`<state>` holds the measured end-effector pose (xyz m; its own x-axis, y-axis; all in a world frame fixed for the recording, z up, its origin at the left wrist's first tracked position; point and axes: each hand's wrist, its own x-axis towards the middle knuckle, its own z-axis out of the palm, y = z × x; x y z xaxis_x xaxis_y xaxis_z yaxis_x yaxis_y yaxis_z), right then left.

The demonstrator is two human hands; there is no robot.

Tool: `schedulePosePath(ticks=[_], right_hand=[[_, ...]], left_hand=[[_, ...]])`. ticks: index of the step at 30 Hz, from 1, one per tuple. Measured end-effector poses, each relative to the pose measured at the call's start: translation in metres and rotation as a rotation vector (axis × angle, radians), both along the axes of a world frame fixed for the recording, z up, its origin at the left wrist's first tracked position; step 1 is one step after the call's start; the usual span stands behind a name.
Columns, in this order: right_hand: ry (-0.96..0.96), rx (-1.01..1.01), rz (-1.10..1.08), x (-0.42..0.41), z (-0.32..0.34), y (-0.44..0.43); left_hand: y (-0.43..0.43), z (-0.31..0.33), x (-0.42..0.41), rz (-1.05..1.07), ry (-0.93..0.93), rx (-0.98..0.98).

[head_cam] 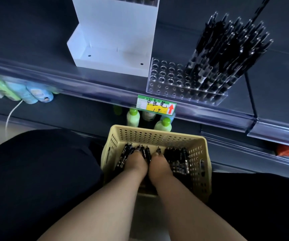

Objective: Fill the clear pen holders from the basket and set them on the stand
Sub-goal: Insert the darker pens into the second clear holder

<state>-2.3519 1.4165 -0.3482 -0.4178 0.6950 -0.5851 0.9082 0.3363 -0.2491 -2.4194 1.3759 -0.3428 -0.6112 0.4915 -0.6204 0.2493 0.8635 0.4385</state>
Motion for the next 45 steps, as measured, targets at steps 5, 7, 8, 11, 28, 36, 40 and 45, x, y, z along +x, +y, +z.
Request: schedulePosePath(ticks=[5,7,8,11,28,36,40,45], right_hand=[[0.000,-0.083,-0.133,0.000,-0.006,-0.008],[-0.005,-0.120,-0.169,0.002,-0.006,-0.014],[-0.002,-0.132,-0.189,0.003,-0.006,-0.017],[-0.003,-0.135,-0.189,0.004,-0.002,-0.022],[0.251,0.123,-0.059,0.025,0.066,-0.018],[0.599,0.322,-0.091,0.031,0.157,0.010],[0.867,0.401,-0.162,0.035,0.204,0.028],[1.097,0.516,-0.116,0.032,0.264,0.050]], left_hand=[[-0.004,-0.004,-0.001,-0.036,-0.046,0.005],[-0.008,-0.004,0.000,-0.071,-0.058,0.000],[-0.010,-0.005,0.000,-0.080,-0.063,-0.003],[-0.018,-0.004,0.001,-0.055,-0.075,-0.002],[-0.024,0.052,0.010,0.188,0.072,0.445],[-0.019,0.138,-0.002,0.032,0.235,0.818],[-0.016,0.175,-0.013,0.064,0.233,0.969],[0.002,0.219,-0.030,0.068,0.240,1.132]])
